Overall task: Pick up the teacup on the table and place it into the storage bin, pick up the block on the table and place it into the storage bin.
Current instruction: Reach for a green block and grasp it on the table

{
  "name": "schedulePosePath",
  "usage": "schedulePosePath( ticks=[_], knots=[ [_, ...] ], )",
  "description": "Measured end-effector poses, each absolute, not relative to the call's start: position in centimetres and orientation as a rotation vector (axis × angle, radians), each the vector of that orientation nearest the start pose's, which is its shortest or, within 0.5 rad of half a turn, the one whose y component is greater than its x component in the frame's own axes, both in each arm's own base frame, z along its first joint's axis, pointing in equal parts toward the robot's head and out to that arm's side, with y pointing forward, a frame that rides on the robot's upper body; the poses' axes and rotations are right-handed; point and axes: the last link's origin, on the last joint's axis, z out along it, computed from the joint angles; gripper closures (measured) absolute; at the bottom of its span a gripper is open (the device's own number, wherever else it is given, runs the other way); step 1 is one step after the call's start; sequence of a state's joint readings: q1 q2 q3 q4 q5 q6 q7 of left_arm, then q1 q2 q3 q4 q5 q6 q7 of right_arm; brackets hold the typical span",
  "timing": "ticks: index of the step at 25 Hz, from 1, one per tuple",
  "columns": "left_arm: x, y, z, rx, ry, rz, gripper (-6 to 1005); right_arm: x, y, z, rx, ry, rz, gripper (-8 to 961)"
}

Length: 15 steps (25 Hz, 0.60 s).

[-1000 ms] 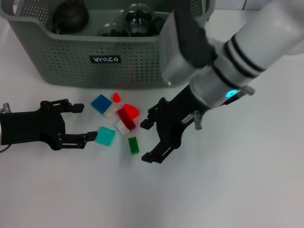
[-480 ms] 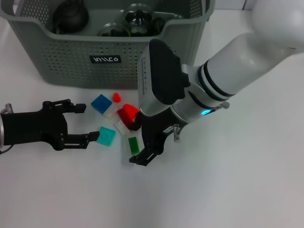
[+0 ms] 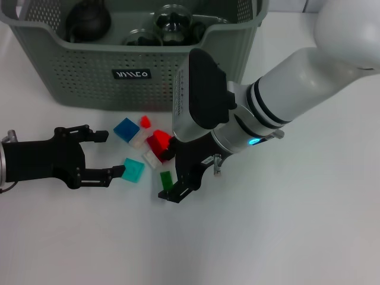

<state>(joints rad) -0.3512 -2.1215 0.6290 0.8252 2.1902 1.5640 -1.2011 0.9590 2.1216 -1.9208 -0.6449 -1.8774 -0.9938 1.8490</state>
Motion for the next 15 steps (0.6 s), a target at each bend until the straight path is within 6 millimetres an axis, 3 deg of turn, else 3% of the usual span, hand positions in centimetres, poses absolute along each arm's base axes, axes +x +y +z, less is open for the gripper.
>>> schedulePosePath(
  ticks=[3, 8, 15],
  knots=[
    [-32.12, 28.03, 0.85, -2.713, -0.503, -0.377, 140, 12.59, 34.25, -16.20, -3.138, -0.005, -0.287, 64],
    [-32.12, 28.03, 0.85, -2.713, -0.503, -0.377, 141, 12.84, 34.16, -16.45, -3.126, -0.003, -0.282, 252],
    [-32.11, 28.02, 0.84, -2.714, -0.503, -0.377, 141, 12.93, 34.00, -16.57, -3.129, -0.005, -0.286, 260]
  ],
)
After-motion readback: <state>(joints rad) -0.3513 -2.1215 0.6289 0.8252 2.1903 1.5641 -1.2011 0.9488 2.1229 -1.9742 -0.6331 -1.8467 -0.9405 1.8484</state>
